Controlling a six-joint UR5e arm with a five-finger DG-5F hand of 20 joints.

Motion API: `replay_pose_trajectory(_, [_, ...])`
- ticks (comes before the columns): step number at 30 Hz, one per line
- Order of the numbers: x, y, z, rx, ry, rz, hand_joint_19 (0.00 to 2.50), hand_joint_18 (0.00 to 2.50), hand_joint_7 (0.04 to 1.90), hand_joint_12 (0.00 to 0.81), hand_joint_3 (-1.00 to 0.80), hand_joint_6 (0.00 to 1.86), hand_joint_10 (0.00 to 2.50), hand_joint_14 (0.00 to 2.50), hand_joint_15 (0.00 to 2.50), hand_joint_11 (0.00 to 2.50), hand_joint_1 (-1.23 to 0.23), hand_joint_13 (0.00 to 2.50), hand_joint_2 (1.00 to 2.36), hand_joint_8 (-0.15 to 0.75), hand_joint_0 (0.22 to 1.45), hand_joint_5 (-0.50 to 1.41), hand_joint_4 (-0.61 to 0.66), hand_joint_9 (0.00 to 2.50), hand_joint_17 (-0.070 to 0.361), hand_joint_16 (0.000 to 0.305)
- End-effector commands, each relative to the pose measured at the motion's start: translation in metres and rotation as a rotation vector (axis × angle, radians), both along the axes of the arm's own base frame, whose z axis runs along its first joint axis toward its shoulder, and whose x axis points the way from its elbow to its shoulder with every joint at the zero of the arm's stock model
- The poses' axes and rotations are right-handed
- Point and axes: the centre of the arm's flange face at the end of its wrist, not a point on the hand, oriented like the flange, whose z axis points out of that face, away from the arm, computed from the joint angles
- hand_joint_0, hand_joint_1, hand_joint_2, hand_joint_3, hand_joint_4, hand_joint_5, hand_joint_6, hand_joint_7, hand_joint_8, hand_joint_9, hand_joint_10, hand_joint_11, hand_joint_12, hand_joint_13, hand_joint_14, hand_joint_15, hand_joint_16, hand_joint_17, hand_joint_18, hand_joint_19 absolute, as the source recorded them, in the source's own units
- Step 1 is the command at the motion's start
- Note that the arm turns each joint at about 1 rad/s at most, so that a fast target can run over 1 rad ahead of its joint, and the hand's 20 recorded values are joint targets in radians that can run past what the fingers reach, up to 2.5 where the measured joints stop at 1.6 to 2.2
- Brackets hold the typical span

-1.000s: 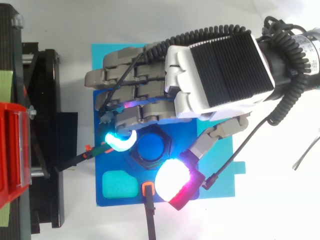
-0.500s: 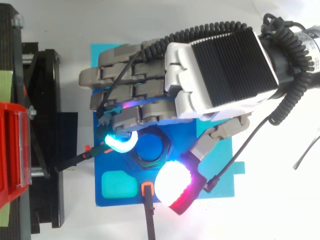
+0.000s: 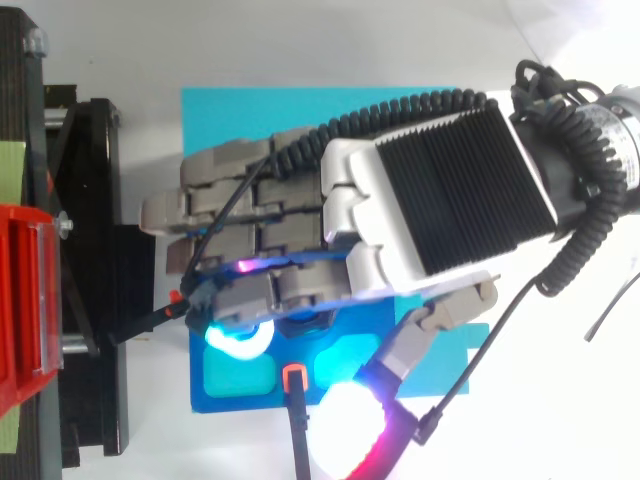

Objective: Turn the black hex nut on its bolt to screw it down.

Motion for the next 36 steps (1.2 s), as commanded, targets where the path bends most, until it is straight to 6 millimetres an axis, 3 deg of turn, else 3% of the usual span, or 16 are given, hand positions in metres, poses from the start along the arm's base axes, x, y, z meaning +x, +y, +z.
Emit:
replay_pose_trajectory(1, [0.001,0.011,0.0,0.001,0.0,0.008,0.23,0.33,1.24,0.329,-0.5,0.55,0.01,0.0,0.04,0.34,-0.17,0.35,1.0,0.283,0.46,-0.17,0.28,0.52,0.12,0.053])
replay_pose_trajectory(17, [0.005,0.035,-0.001,0.011,0.01,-0.01,0.23,0.33,1.28,0.329,-0.5,0.5,0.01,0.0,0.04,0.33,-0.17,0.35,1.0,0.281,0.47,-0.16,0.29,0.52,0.119,0.053])
replay_pose_trajectory(26, [0.005,0.036,-0.001,0.013,0.013,-0.017,0.23,0.33,1.27,0.329,-0.5,0.5,0.01,0.0,0.04,0.33,-0.17,0.35,1.0,0.281,0.47,-0.16,0.29,0.51,0.118,0.053])
replay_pose_trajectory(36, [0.004,0.037,-0.003,0.01,0.023,-0.016,0.22,0.33,1.13,0.328,-0.5,0.5,0.01,0.0,0.04,0.33,-0.18,0.35,1.0,0.278,0.47,-0.18,0.29,0.51,0.119,0.053])
